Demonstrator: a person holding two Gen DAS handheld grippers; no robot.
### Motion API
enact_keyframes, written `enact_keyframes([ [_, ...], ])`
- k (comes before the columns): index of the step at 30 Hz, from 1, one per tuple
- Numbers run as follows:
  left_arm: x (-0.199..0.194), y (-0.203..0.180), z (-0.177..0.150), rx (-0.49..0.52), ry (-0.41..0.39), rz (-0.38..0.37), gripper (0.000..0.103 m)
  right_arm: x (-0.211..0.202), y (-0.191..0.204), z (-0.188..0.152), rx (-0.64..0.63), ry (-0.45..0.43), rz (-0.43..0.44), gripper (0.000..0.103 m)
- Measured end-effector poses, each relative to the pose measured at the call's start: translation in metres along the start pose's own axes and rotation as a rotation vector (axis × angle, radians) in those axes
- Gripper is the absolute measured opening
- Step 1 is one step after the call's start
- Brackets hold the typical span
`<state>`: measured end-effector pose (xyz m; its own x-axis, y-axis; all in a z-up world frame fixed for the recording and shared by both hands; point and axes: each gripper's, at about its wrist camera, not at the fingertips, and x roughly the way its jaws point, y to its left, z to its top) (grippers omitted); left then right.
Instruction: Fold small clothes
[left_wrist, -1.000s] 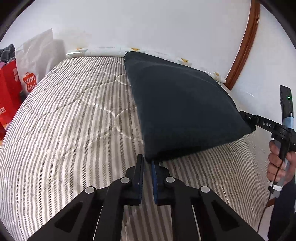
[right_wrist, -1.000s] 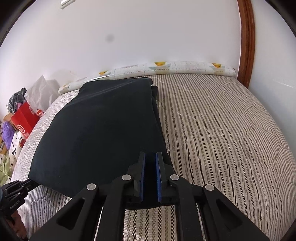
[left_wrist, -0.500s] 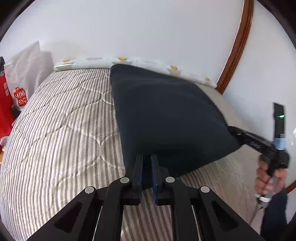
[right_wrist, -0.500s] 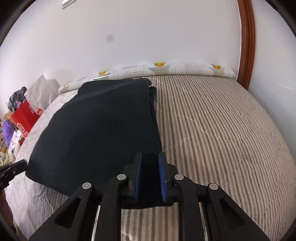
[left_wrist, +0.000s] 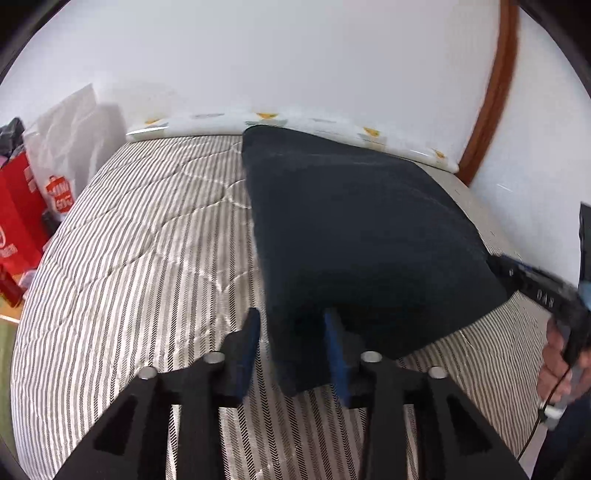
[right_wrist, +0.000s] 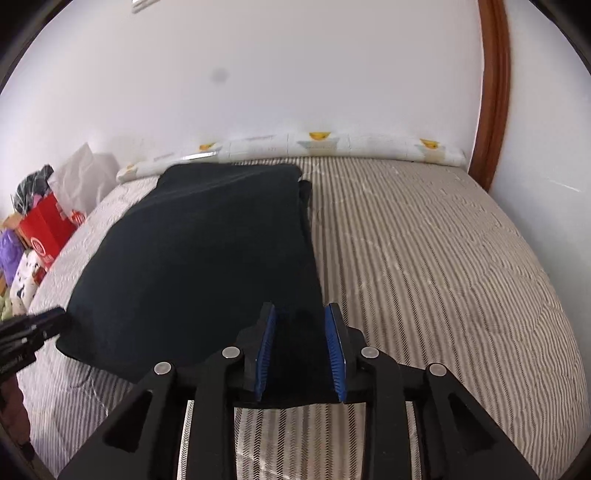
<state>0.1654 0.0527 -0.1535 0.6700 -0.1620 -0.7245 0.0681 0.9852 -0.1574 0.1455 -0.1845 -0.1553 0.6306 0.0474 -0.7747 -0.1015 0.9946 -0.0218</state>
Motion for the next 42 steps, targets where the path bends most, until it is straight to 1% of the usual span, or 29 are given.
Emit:
enact_keyframes([
  [3,-0.003,0.002,-0.002,-0.016,0.002,-0.005,0.037,-0.001,0.002,-0.005,0.0,0.002,-0.014,0.029],
  [6,-0.007,0.002,-0.004,-0.019,0.005,0.009,0.039,-0.004,0.003,-0.004,0.009,0.016,-0.017,0.031],
  [7,-0.008,0.002,-0.005,-0.02,0.008,0.01,0.04,-0.006,0.003,-0.004,0.011,0.022,-0.017,0.033],
  [9,-0.013,0.002,-0.006,-0.021,0.007,0.0,0.047,-0.008,0.004,-0.004,0.004,0.03,-0.027,0.038],
  [10,-0.015,0.001,-0.006,-0.018,0.006,-0.005,0.053,-0.009,0.004,-0.004,-0.001,0.032,-0.04,0.041],
  [11,-0.019,0.0,-0.005,-0.02,-0.001,-0.006,0.055,-0.011,0.005,-0.005,-0.003,0.033,-0.046,0.043],
  [13,-0.025,-0.001,-0.003,-0.03,-0.012,0.0,0.055,-0.013,0.003,-0.007,0.002,0.047,-0.045,0.044],
  [15,-0.036,-0.002,-0.002,-0.028,-0.025,0.001,0.058,-0.018,0.002,-0.007,0.019,0.065,-0.055,0.045],
  [17,-0.046,-0.003,-0.003,-0.034,-0.042,0.005,0.063,-0.031,0.003,-0.006,0.036,0.058,-0.053,0.045],
  [18,-0.052,-0.003,-0.003,-0.033,-0.05,0.005,0.065,-0.04,0.005,-0.005,0.04,0.05,-0.051,0.046],
  [19,-0.057,-0.004,-0.003,-0.03,-0.058,0.006,0.066,-0.05,0.009,-0.004,0.042,0.036,-0.055,0.048],
  [20,-0.064,-0.005,-0.005,-0.029,-0.065,0.009,0.068,-0.058,0.012,-0.004,0.042,0.025,-0.065,0.054],
  [22,-0.076,-0.009,-0.008,-0.03,-0.074,0.009,0.07,-0.079,0.023,-0.005,0.04,-0.004,-0.091,0.059],
  [24,-0.091,-0.013,-0.011,-0.022,-0.095,0.01,0.074,-0.097,0.031,-0.007,0.035,-0.026,-0.095,0.065],
  [26,-0.109,-0.019,-0.016,-0.009,-0.134,0.026,0.08,-0.12,0.039,-0.011,0.03,-0.059,-0.087,0.073],
  [28,-0.125,-0.023,-0.022,-0.01,-0.158,0.027,0.081,-0.142,0.045,-0.016,0.035,-0.087,-0.084,0.075],
  [29,-0.131,-0.024,-0.025,-0.011,-0.165,0.021,0.083,-0.15,0.046,-0.019,0.038,-0.092,-0.083,0.079],
  [30,-0.138,-0.025,-0.029,-0.011,-0.172,0.018,0.084,-0.158,0.048,-0.021,0.036,-0.096,-0.085,0.082],
  [31,-0.144,-0.026,-0.032,-0.011,-0.178,0.023,0.086,-0.168,0.05,-0.024,0.032,-0.106,-0.092,0.091],
  [32,-0.151,-0.026,-0.034,-0.011,-0.187,0.034,0.086,-0.176,0.051,-0.027,0.033,-0.122,-0.095,0.096],
  [34,-0.16,-0.028,-0.039,-0.006,-0.194,0.056,0.088,-0.191,0.051,-0.034,0.045,-0.145,-0.097,0.102],
  [38,-0.171,-0.033,-0.045,-0.007,-0.21,0.08,0.09,-0.205,0.046,-0.046,0.059,-0.132,-0.132,0.103],
  [42,-0.176,-0.044,-0.049,0.008,-0.209,0.073,0.09,-0.21,0.04,-0.054,0.079,-0.118,-0.157,0.103],
])
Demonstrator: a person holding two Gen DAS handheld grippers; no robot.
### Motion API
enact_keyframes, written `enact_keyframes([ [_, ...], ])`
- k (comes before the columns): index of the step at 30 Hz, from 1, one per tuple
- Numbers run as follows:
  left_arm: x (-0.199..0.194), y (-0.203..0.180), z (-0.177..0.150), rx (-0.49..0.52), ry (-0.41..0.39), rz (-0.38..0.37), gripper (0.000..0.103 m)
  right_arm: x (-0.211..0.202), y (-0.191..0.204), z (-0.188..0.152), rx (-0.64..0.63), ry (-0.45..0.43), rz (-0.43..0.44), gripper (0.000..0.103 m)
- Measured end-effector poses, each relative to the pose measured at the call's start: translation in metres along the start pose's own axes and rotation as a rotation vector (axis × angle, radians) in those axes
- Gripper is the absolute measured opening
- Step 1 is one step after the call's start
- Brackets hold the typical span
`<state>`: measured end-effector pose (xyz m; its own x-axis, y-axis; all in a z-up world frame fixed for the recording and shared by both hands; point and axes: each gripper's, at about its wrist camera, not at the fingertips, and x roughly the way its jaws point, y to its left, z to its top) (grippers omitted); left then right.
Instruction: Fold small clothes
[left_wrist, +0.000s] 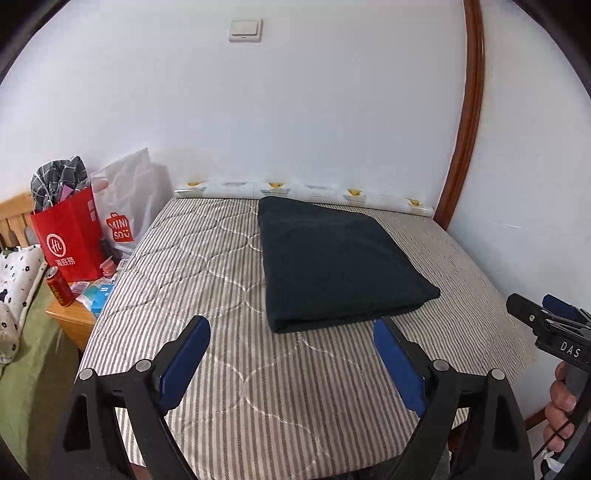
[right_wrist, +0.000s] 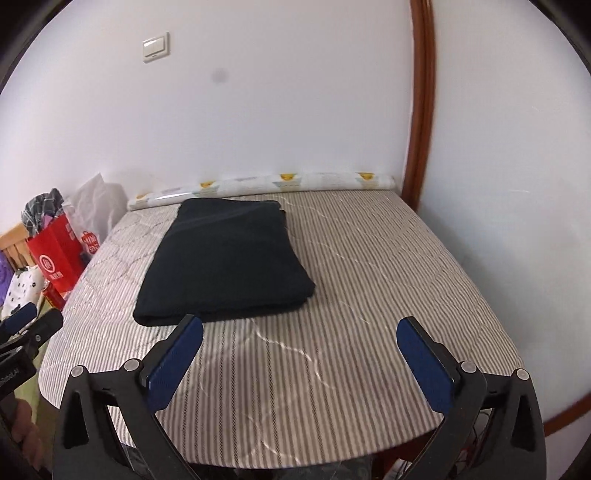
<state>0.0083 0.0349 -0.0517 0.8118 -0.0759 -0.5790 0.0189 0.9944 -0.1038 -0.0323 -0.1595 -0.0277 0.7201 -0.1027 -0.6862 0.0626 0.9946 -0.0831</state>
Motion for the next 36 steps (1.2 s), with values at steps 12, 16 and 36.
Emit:
enact_keyframes([
  [12,-0.012,-0.018,-0.001,0.04,-0.036,0.027,0.09,-0.007,-0.01,-0.009,0.017,0.004,-0.027,0.103],
  [16,-0.013,-0.019,-0.002,0.046,-0.033,0.023,0.09,-0.01,-0.012,-0.01,0.02,-0.002,-0.046,0.103],
  [36,-0.011,-0.017,-0.004,0.033,-0.018,0.018,0.09,-0.011,-0.009,-0.011,0.021,0.008,-0.048,0.103],
])
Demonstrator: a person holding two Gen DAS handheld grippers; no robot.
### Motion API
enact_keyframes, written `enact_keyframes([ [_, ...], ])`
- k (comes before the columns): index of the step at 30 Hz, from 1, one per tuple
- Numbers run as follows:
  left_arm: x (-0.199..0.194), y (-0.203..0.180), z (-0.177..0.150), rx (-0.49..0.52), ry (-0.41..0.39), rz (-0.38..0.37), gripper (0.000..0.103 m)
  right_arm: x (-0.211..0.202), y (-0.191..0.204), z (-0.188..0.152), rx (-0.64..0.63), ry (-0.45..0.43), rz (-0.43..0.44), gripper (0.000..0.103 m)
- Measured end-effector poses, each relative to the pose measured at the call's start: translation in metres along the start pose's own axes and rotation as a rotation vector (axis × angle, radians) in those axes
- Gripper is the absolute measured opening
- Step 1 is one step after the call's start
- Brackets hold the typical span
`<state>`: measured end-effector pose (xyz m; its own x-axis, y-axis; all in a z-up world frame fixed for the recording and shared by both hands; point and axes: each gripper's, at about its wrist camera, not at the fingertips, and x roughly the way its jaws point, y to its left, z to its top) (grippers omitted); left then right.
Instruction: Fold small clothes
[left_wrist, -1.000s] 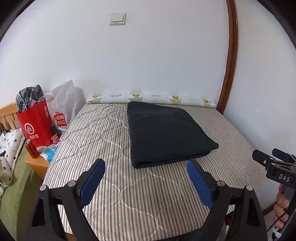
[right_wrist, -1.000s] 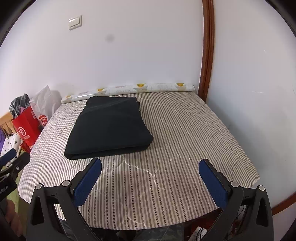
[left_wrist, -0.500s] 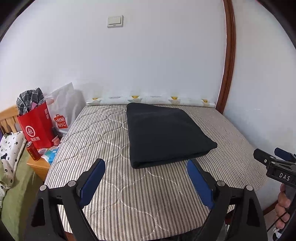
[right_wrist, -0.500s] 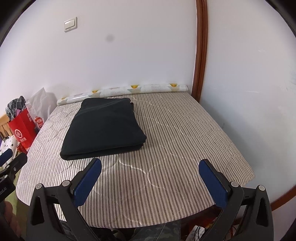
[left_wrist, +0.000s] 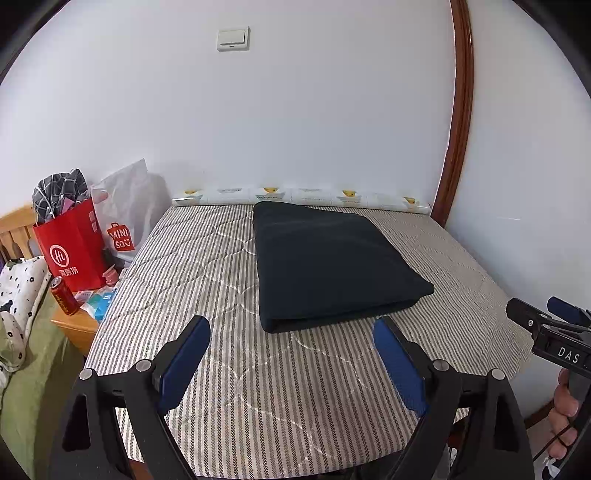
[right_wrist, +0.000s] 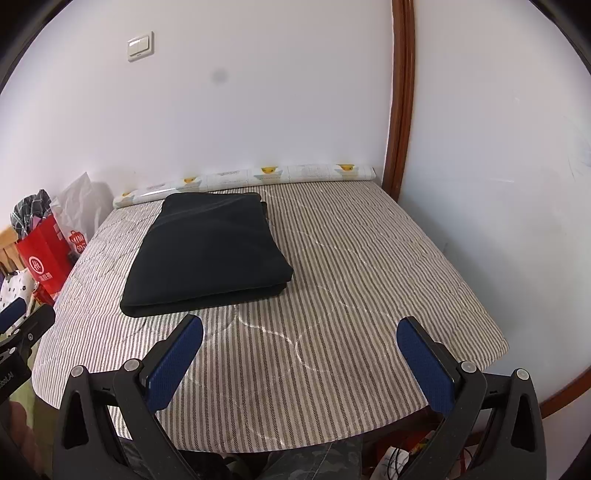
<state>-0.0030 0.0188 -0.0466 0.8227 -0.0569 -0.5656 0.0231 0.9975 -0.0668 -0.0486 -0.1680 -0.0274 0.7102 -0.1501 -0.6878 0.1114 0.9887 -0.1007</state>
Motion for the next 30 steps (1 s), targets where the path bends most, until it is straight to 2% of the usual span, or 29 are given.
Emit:
enact_keyframes([
  [30,-0.0045,0.0023,0.0032,0.003,-0.001,0.011,0.09,-0.0002,-0.0059,0.003,-0.001,-0.002,0.002,0.103],
])
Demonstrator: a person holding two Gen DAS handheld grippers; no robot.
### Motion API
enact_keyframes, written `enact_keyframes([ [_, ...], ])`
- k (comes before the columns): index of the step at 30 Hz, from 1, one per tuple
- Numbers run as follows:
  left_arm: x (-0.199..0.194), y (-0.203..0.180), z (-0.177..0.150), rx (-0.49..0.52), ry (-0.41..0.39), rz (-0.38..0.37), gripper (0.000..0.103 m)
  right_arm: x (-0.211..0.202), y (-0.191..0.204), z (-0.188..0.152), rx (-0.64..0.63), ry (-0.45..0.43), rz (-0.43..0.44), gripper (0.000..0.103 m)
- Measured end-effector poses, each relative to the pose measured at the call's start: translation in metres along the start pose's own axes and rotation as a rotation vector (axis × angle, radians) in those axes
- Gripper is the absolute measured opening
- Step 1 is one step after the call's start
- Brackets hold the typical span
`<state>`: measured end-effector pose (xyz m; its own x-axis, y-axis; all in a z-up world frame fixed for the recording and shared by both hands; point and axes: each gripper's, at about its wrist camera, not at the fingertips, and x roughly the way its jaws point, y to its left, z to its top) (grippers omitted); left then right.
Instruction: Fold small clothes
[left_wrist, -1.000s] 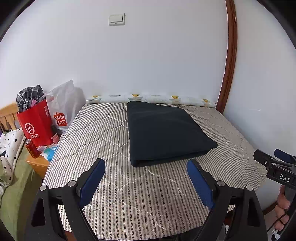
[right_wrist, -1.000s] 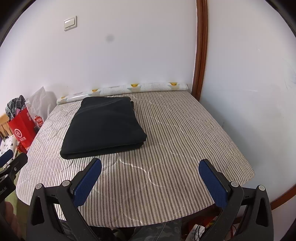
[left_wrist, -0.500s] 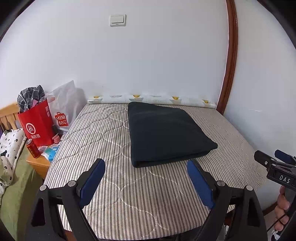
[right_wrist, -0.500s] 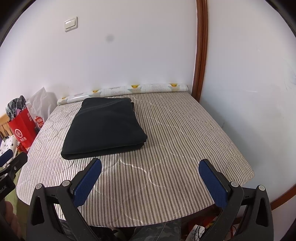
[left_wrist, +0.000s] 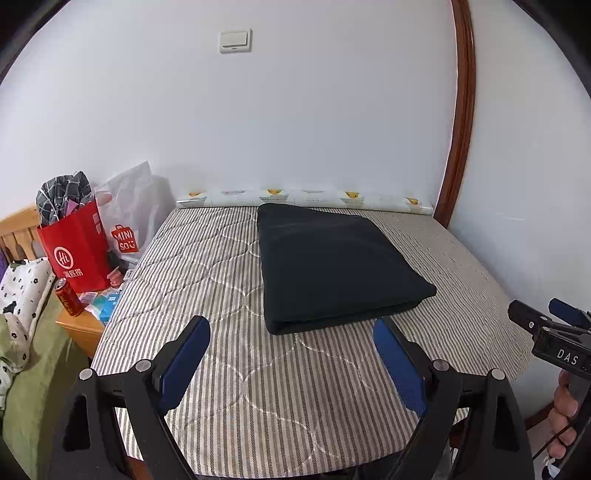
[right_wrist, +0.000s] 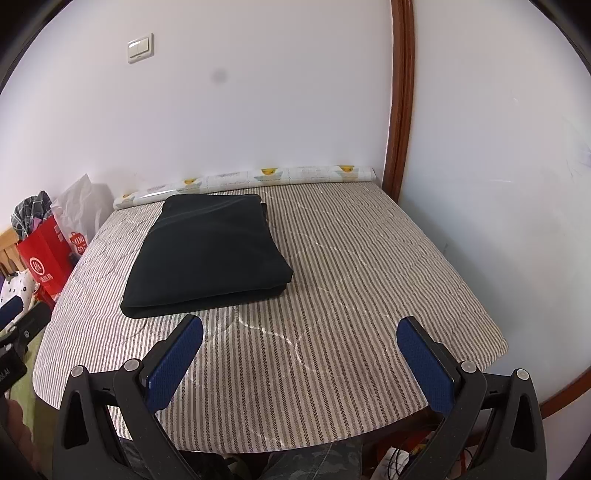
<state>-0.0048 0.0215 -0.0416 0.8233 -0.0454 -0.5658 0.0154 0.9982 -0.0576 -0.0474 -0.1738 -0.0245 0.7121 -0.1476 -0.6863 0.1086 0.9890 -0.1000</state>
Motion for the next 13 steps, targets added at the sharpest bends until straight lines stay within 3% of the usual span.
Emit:
enact_keyframes([
  [13,0.01,0.004,0.0,0.003,0.019,0.005,0.09,0.011,0.008,0.003,-0.026,0.013,0.018,0.103],
])
